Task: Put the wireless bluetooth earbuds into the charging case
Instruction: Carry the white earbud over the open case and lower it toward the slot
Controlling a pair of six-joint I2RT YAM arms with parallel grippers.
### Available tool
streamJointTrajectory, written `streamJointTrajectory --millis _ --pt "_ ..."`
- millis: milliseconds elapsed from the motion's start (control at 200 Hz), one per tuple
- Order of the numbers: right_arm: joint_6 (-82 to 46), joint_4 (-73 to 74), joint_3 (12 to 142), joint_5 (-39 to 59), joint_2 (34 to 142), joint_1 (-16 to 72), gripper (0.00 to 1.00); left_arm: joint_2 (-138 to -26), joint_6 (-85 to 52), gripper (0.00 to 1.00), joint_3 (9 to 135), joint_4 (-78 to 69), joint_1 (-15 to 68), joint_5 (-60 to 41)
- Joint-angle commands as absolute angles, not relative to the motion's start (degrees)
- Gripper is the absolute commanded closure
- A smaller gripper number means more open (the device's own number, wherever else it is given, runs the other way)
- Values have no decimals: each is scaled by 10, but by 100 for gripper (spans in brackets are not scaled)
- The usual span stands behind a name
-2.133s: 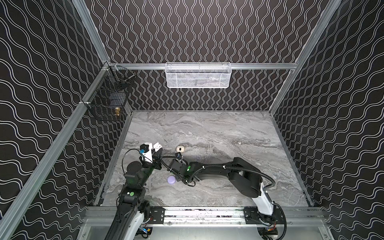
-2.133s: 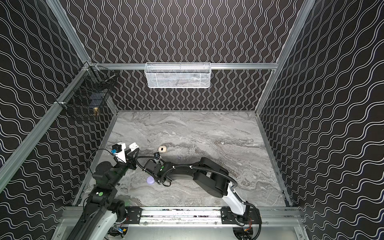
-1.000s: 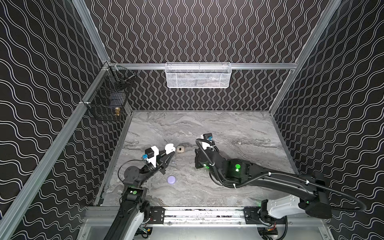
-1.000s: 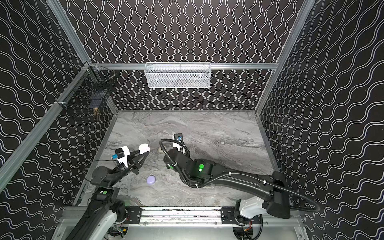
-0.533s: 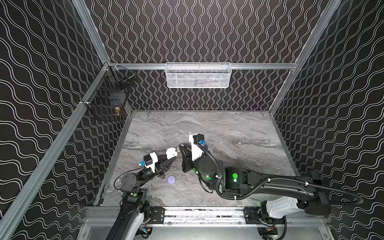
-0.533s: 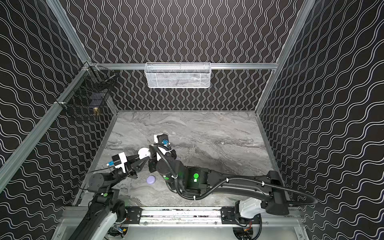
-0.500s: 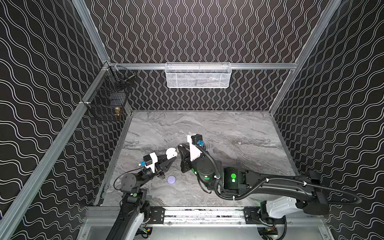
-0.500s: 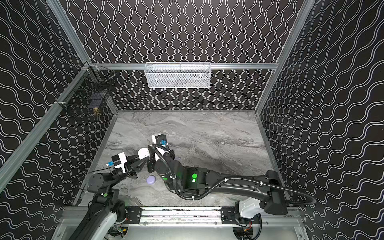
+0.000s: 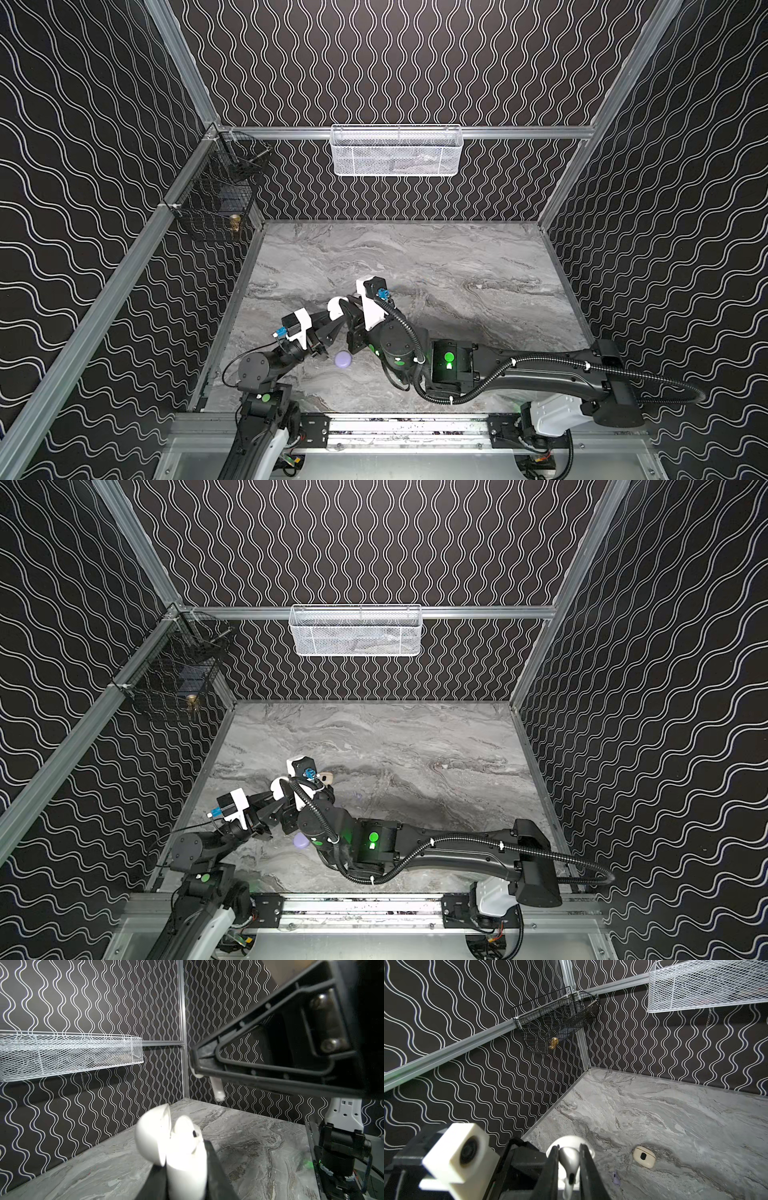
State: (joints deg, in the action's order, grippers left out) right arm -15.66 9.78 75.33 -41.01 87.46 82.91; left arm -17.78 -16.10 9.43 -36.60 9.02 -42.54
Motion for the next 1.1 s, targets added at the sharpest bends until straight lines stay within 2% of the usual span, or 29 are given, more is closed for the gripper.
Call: streamJointTrajectory --millis 0,310,1096 --pt "-141 144 750 -398 880 831 85 -172 -148 100 101 -352 91 -415" --pt "-115 185 742 -347 898 828 84 -164 -145 100 102 -342 91 -414" --pt "-107 201 732 -359 913 809 84 -149 -141 100 102 -326 91 -411"
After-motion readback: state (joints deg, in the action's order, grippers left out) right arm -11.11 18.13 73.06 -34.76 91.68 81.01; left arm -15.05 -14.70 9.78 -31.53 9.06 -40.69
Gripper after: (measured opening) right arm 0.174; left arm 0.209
